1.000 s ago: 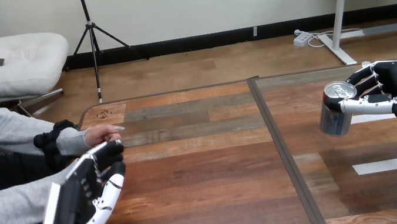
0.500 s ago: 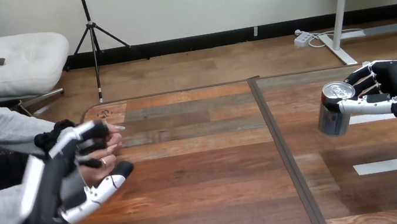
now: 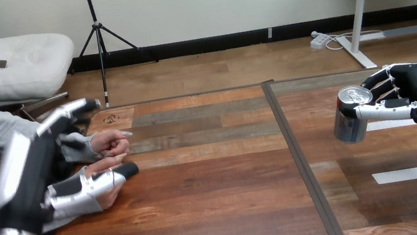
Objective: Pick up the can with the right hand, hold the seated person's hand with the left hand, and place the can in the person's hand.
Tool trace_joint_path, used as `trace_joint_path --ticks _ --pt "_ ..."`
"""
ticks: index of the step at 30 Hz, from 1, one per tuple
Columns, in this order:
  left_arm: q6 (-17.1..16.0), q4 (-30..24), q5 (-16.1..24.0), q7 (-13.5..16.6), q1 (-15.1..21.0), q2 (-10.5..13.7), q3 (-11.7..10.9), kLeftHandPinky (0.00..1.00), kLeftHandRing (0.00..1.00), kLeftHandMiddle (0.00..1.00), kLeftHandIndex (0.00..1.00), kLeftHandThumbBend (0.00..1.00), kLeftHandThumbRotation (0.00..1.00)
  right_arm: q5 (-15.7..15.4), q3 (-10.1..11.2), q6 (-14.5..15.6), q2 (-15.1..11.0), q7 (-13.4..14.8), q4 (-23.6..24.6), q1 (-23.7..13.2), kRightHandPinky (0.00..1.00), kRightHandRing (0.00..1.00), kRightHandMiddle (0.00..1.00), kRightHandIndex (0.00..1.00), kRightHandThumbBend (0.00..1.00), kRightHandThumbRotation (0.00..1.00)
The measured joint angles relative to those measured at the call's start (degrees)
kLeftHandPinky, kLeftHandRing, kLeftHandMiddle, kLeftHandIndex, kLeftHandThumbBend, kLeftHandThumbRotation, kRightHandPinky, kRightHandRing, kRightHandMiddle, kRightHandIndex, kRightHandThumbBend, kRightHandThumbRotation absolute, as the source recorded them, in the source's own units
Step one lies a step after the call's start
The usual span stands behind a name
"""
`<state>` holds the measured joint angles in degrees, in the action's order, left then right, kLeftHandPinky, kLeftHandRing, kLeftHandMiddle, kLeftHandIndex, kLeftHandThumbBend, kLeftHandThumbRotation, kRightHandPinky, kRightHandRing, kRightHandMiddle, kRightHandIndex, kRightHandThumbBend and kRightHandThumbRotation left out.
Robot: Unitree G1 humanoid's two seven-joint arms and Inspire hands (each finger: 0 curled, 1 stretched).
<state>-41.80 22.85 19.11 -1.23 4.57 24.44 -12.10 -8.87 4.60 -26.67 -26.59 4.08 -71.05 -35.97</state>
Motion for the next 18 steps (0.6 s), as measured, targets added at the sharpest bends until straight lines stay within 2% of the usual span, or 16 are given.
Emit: trace_joint_path --ticks 10,11,14,18 --pt "1.57 -0.03 6.32 4.31 4.13 3.85 0.2 0.56 0.73 0.78 0.73 1.0 0.37 -0.02 0.0 -0.2 0.0 -0.01 0.0 0.0 0.38 0.4 0.43 0.43 0.82 0.0" --pt "2.18 0.31 8.91 5.07 6.17 6.36 0.64 0.56 0.72 0.78 0.73 1.0 0.36 -0.01 -0.01 -0.38 0.0 -0.1 0.0 0.0 0.38 0.4 0.44 0.43 0.82 0.0" --pt "2.19 0.67 9.77 5.54 7.01 7.19 0.92 0.57 0.73 0.78 0.73 1.0 0.35 -0.02 0.0 -0.39 -0.02 -0.11 0.0 0.0 0.38 0.4 0.44 0.43 0.82 0.0" --pt "2.24 2.93 12.13 6.4 9.13 9.05 2.49 0.58 0.73 0.78 0.74 1.0 0.35 -0.02 0.0 -0.42 -0.08 -0.11 0.0 -0.01 0.38 0.4 0.44 0.43 0.83 0.0"
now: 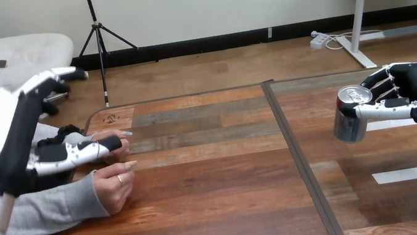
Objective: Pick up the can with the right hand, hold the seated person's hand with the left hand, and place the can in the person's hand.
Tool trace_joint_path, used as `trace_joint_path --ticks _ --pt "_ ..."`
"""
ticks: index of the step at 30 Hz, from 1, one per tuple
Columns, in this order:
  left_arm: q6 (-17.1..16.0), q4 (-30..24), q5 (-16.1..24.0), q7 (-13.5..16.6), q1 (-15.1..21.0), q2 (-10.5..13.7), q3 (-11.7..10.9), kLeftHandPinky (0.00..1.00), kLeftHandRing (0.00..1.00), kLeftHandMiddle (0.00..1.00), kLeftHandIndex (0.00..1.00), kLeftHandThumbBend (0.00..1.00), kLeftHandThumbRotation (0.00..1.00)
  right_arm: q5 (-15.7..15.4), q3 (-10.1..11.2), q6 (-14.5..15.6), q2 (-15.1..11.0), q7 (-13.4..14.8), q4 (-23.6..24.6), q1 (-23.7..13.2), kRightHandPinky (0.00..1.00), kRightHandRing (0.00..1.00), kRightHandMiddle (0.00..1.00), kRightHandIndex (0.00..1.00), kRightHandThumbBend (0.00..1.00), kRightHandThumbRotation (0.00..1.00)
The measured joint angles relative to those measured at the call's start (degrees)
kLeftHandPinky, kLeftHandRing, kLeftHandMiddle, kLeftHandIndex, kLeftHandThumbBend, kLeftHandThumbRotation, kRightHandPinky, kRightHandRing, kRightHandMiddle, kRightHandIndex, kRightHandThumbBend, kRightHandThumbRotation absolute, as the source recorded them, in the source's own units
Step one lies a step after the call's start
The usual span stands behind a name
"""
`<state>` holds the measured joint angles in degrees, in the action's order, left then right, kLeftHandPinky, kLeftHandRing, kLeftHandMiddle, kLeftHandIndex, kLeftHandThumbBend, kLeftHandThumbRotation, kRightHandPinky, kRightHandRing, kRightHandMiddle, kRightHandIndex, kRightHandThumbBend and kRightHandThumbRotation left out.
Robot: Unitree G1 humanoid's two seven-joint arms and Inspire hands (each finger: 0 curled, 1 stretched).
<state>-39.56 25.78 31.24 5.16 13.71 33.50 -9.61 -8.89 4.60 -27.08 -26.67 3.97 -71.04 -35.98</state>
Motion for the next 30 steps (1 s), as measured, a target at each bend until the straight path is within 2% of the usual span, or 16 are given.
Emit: trace_joint_path --ticks 10,20,23,30 --pt "0.4 7.06 4.93 0.12 4.71 4.5 5.35 0.62 0.75 0.78 0.76 1.0 0.36 0.0 0.0 -0.18 0.0 -0.05 0.0 -0.01 0.38 0.39 0.43 0.43 0.82 0.0" --pt "1.16 13.74 6.57 -0.6 7.84 6.21 10.71 0.64 0.75 0.79 0.77 1.0 0.36 0.03 0.0 -0.45 0.0 -0.53 0.0 -0.01 0.39 0.4 0.43 0.43 0.81 0.0" --pt "1.51 15.46 6.79 -1.88 8.7 6.43 12.14 0.66 0.76 0.8 0.78 1.0 0.36 0.0 0.0 -0.46 0.0 -0.52 0.0 -0.01 0.39 0.41 0.44 0.43 0.81 0.0" --pt "3.18 19.0 6.43 -7.25 10.7 6.67 14.71 0.7 0.79 0.82 0.82 1.0 0.33 -0.05 -0.02 -0.46 0.01 -0.51 0.0 -0.01 0.4 0.41 0.44 0.43 0.81 0.0"
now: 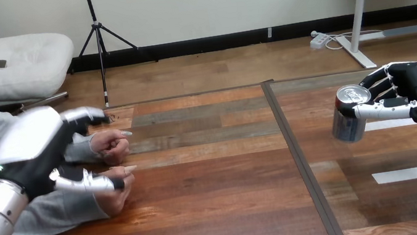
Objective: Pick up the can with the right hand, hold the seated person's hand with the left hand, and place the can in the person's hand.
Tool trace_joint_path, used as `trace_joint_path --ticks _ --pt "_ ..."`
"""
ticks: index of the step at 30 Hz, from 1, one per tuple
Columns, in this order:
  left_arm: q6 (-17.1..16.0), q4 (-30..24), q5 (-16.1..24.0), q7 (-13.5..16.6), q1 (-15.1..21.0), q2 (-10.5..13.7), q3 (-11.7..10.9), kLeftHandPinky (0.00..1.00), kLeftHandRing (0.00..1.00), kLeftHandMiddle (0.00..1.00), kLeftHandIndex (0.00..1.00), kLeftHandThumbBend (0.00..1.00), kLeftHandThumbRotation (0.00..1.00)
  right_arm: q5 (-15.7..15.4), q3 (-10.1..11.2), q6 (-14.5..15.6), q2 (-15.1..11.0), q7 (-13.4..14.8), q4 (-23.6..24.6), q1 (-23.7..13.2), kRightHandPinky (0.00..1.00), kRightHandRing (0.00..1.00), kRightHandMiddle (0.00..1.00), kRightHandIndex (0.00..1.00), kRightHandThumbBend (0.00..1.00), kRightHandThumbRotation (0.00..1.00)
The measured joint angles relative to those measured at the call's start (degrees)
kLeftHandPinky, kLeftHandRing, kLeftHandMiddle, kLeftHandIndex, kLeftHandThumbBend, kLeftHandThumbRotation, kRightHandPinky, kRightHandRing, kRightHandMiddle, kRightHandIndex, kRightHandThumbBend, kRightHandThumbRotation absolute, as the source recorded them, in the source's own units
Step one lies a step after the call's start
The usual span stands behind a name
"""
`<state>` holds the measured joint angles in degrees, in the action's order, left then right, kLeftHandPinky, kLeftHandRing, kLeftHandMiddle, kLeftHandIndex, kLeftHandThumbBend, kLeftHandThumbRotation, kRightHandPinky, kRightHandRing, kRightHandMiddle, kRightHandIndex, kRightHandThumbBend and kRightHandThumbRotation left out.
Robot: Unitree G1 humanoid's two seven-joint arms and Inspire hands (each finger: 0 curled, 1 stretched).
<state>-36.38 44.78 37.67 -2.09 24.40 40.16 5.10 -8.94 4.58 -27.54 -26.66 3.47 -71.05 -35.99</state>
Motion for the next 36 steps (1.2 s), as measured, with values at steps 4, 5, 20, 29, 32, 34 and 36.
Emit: trace_joint_path --ticks 4,5,20,29,32,34,36 --pt "1.19 1.99 0.0 -2.71 1.09 0.15 1.36 0.71 0.8 0.83 0.82 1.0 0.32 0.01 0.0 0.0 0.0 0.01 0.0 0.0 0.4 0.41 0.44 0.44 0.8 0.0" --pt "1.42 2.49 0.0 -3.21 1.34 0.18 1.64 0.71 0.8 0.83 0.82 1.0 0.32 0.01 0.0 0.0 0.0 0.0 0.0 0.0 0.4 0.41 0.44 0.44 0.8 0.0" --pt "3.53 7.95 0.28 -7.98 4.94 0.88 5.59 0.7 0.79 0.83 0.83 1.0 0.32 0.1 0.02 0.01 0.0 -0.02 0.0 0.0 0.39 0.42 0.44 0.44 0.8 0.0" --pt "7.57 8.34 0.44 -11.64 6.34 1.53 6.89 0.72 0.82 0.86 0.85 1.0 0.33 0.06 0.02 0.03 0.0 0.0 0.0 0.0 0.38 0.41 0.44 0.44 0.8 0.0" --pt "8.91 8.48 0.56 -12.49 6.69 1.75 7.35 0.72 0.82 0.86 0.86 1.0 0.32 0.07 0.02 0.03 0.0 0.01 0.0 0.0 0.38 0.41 0.44 0.44 0.8 0.0" --pt "9.56 8.68 0.6 -12.77 6.89 1.85 7.58 0.72 0.82 0.86 0.86 1.0 0.31 0.06 0.02 0.03 -0.01 0.01 0.0 0.0 0.38 0.41 0.44 0.44 0.8 0.0" --pt "10.09 8.85 0.66 -12.84 7.04 1.92 7.75 0.72 0.83 0.87 0.86 1.0 0.31 0.06 0.02 0.03 -0.01 0.01 0.0 0.0 0.38 0.41 0.44 0.44 0.81 0.0"
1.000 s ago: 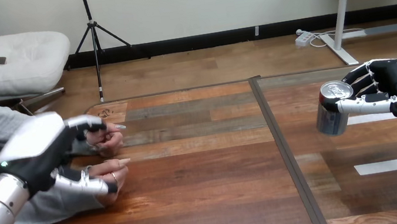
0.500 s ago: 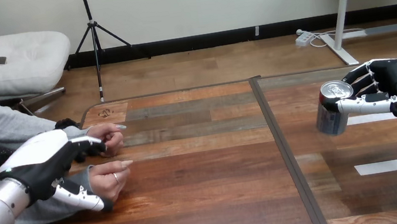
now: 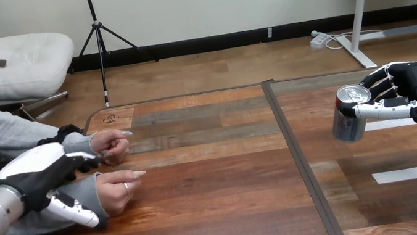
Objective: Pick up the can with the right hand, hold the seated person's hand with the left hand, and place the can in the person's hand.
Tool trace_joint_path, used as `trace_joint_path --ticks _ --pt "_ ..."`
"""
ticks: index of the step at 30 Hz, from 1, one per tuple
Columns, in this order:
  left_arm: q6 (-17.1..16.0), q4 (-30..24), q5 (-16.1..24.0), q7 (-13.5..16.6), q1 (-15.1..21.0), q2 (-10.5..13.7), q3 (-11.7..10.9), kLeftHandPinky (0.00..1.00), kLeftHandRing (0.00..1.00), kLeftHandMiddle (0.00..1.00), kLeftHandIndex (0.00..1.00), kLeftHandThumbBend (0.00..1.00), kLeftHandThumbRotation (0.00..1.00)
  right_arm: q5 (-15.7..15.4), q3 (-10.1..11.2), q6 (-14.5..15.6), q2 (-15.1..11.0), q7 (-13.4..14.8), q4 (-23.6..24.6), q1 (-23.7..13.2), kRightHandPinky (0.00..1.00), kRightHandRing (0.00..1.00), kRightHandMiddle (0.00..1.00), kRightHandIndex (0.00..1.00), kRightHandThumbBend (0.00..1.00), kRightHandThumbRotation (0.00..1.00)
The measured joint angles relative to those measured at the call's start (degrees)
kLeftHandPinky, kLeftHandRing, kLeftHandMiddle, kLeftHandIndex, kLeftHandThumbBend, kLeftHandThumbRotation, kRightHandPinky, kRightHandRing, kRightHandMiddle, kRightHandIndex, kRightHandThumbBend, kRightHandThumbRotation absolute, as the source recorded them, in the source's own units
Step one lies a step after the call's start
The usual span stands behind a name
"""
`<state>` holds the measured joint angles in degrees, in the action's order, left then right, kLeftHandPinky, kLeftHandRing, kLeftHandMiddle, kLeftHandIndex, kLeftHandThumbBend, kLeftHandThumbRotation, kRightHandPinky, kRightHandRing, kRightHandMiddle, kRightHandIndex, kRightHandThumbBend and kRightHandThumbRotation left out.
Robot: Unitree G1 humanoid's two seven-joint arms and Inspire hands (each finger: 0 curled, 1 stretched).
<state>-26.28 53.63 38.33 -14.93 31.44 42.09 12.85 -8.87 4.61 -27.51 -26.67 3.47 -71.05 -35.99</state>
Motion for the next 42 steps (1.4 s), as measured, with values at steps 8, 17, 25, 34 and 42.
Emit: trace_joint_path --ticks 8,17,25,34,42 --pt "1.6 0.48 0.65 0.23 0.38 0.16 0.8 0.74 0.85 0.88 0.87 1.0 0.32 0.0 0.0 0.0 0.0 0.01 0.0 0.0 0.37 0.4 0.44 0.44 0.8 0.0" --pt "3.38 1.69 3.1 2.28 0.92 0.3 3.11 0.76 0.85 0.87 0.86 1.0 0.32 0.09 0.01 0.0 0.0 0.01 0.0 0.0 0.37 0.4 0.44 0.44 0.8 0.0" --pt "4.14 3.1 4.17 4.26 1.21 0.32 4.52 0.75 0.84 0.86 0.85 1.0 0.27 0.03 0.01 0.0 0.0 0.16 0.0 0.0 0.38 0.41 0.45 0.44 0.8 0.0" --pt "4.25 4.79 4.15 5.0 1.58 0.32 4.82 0.72 0.82 0.85 0.84 1.0 0.19 0.27 0.07 0.0 0.0 0.15 0.0 0.0 0.39 0.41 0.44 0.44 0.81 0.0" --pt "4.57 5.38 2.78 4.52 2.29 0.31 4.82 0.69 0.79 0.82 0.83 1.0 0.11 0.94 0.13 0.0 0.0 0.11 0.0 0.0 0.39 0.41 0.44 0.44 0.8 0.0"
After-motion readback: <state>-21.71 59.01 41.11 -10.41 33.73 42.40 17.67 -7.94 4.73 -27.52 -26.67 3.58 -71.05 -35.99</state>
